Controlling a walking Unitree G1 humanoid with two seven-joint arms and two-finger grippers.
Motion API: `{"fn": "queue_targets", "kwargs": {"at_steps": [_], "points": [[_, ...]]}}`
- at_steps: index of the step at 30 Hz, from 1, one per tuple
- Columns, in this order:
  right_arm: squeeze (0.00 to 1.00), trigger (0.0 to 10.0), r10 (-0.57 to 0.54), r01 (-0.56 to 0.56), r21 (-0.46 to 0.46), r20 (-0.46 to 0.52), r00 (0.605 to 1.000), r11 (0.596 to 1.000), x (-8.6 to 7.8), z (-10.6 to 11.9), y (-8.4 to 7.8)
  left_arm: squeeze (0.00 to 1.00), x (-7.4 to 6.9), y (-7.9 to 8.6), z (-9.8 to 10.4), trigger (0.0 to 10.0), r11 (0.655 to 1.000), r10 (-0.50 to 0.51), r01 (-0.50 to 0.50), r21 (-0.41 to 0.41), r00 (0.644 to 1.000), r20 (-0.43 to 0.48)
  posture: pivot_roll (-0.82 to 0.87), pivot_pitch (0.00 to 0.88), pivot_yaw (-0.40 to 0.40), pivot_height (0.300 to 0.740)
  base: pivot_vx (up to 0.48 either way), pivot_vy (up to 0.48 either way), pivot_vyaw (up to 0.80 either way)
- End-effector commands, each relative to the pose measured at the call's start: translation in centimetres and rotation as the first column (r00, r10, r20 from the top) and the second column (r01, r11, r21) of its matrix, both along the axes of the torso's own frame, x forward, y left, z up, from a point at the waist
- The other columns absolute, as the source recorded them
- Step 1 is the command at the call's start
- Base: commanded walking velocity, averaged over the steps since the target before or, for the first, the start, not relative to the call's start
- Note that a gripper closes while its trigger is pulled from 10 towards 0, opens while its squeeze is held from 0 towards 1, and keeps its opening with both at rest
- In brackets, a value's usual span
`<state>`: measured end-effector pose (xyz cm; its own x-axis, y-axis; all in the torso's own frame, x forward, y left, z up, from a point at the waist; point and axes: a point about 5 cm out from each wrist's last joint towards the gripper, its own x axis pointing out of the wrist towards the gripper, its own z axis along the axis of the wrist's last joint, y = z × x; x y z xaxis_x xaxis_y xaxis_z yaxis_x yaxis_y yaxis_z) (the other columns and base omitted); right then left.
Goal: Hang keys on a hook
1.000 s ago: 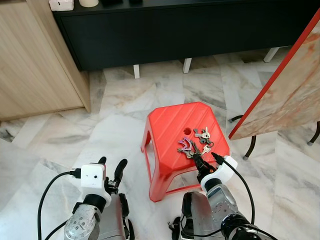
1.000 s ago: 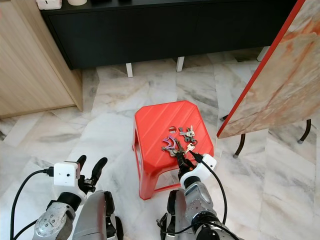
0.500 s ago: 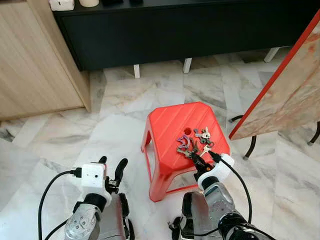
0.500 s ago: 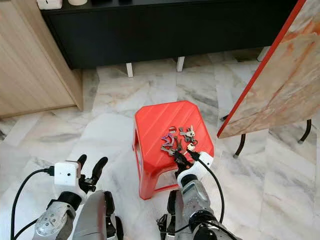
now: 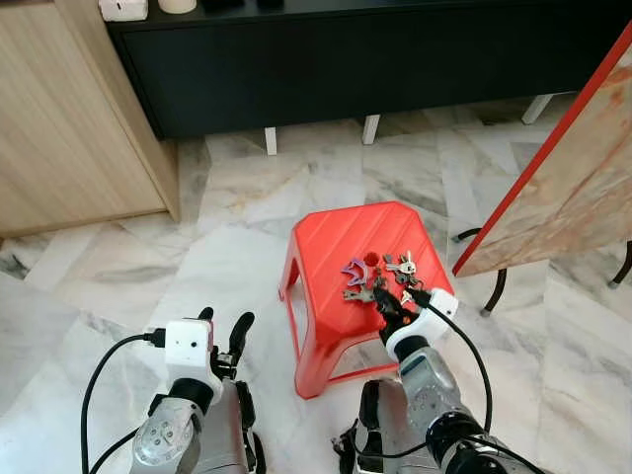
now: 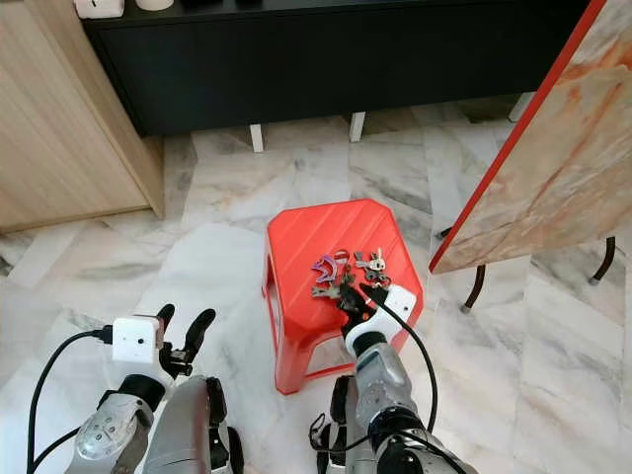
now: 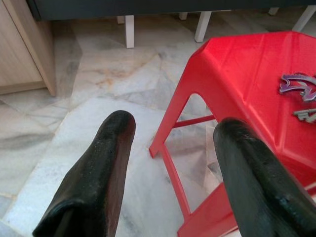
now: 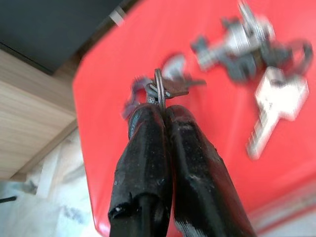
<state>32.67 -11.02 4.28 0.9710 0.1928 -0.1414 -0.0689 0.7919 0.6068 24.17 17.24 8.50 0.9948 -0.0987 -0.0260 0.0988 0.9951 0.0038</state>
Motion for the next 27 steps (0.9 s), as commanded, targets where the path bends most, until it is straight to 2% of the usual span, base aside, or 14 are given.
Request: {"fn": "queue_targets", "kwargs": {"at_steps": [1, 3, 7, 9, 11, 21, 27], "points": [[0.0, 10.0, -0.017, 0.018, -0.037, 0.034, 0.999, 0.999, 0.2, 0.5, -0.3, 0.0, -0.2, 0.2, -0.7, 10.0, 1.0, 0.019, -0.019, 0.004, 1.0, -0.022, 0.11, 0.192, -0.092, 0.602, 0.0, 0.0, 0.0], [0.0, 10.0, -0.016, 0.025, -0.11, 0.082, 0.997, 0.994, 0.2, 1.1, -0.6, 0.0, 0.2, 0.2, -0.9, 10.0, 1.0, 0.025, -0.025, -0.01, 0.999, -0.024, 0.1, 0.173, -0.092, 0.602, 0.0, 0.0, 0.0], [0.0, 10.0, -0.032, 0.046, -0.146, 0.097, 0.995, 0.988, 0.1, 1.2, -1.0, 0.0, 0.6, 0.2, -1.2, 10.0, 0.999, 0.031, -0.032, -0.023, 0.999, -0.03, 0.09, 0.163, -0.091, 0.602, 0.0, 0.0, 0.0], [0.0, 10.0, -0.058, 0.09, -0.21, 0.153, 0.987, 0.974, -0.1, 1.9, -1.8, 0.0, 1.0, 0.1, -1.4, 10.0, 0.999, 0.031, -0.032, -0.035, 0.999, -0.034, 0.08, 0.14, -0.088, 0.602, 0.0, 0.0, 0.0], [0.0, 10.0, -0.084, 0.128, -0.235, 0.189, 0.978, 0.963, -0.1, 2.4, -2.3, 0.0, 1.2, 0.0, -1.5, 10.0, 0.999, 0.03, -0.032, -0.039, 0.999, -0.03, 0.07, 0.129, -0.088, 0.602, 0.0, 0.0, 0.0], [0.0, 10.0, -0.095, 0.192, -0.291, 0.318, 0.943, 0.937, 0.2, 5.5, -2.4, 0.0, 3.1, 0.3, -1.2, 10.0, 0.998, 0.049, -0.048, -0.051, 0.999, 0.007, 0.06, 0.06, -0.091, 0.602, 0.0, 0.0, 0.0], [0.0, 10.0, -0.092, 0.202, -0.345, 0.31, 0.946, 0.917, 0.1, 5.3, -2.8, 0.0, 3.6, -0.2, -1.0, 10.0, 0.997, 0.042, -0.04, -0.065, 0.999, 0.029, 0.06, 0.035, -0.098, 0.636, 0.0, 0.0, 0.0]]}}
